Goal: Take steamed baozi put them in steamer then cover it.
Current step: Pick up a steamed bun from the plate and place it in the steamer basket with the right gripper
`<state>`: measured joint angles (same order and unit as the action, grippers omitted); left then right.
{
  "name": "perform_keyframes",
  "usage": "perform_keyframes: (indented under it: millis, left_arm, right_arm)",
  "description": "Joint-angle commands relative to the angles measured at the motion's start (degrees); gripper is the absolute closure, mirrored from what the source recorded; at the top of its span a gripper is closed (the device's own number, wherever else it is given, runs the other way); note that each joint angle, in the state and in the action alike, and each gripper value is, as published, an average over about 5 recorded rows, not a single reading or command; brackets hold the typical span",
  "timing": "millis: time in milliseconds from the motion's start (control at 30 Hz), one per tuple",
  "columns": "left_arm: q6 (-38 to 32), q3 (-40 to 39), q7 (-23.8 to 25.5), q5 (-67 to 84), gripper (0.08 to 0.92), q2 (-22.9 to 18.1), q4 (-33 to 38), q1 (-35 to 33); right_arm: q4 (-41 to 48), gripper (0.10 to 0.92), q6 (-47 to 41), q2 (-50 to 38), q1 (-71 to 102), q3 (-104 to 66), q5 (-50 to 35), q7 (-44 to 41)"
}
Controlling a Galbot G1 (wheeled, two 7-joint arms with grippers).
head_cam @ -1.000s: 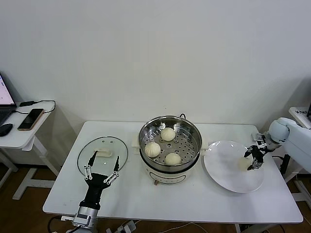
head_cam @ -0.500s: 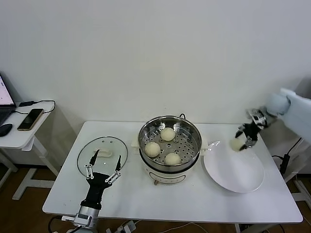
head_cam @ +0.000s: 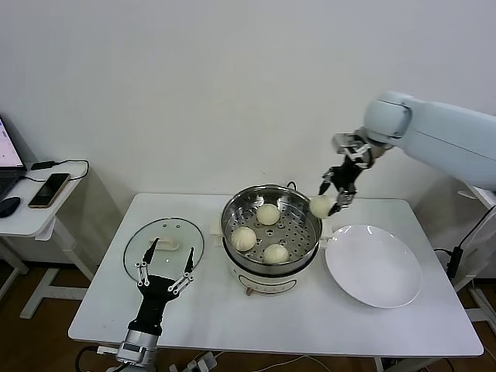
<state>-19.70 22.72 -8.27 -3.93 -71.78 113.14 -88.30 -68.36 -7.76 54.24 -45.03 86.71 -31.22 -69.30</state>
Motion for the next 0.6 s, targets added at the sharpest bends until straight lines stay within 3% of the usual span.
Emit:
perform_keyframes:
  millis: [33, 600]
  left_arm:
    - [-0.1, 0.1, 0.0, 0.1, 0.177, 0.1, 0.1, 0.0]
    - [0.0, 0.6, -0.1, 0.2, 0.177, -0.1, -0.2, 0.3]
  right_arm:
    - [-1.8, 0.364, -2.3, 8.9, 0.0, 4.3, -3.6, 2.2]
    - [2.9, 0.364, -2.4, 10.0, 7.3, 3.3, 2.2, 3.9]
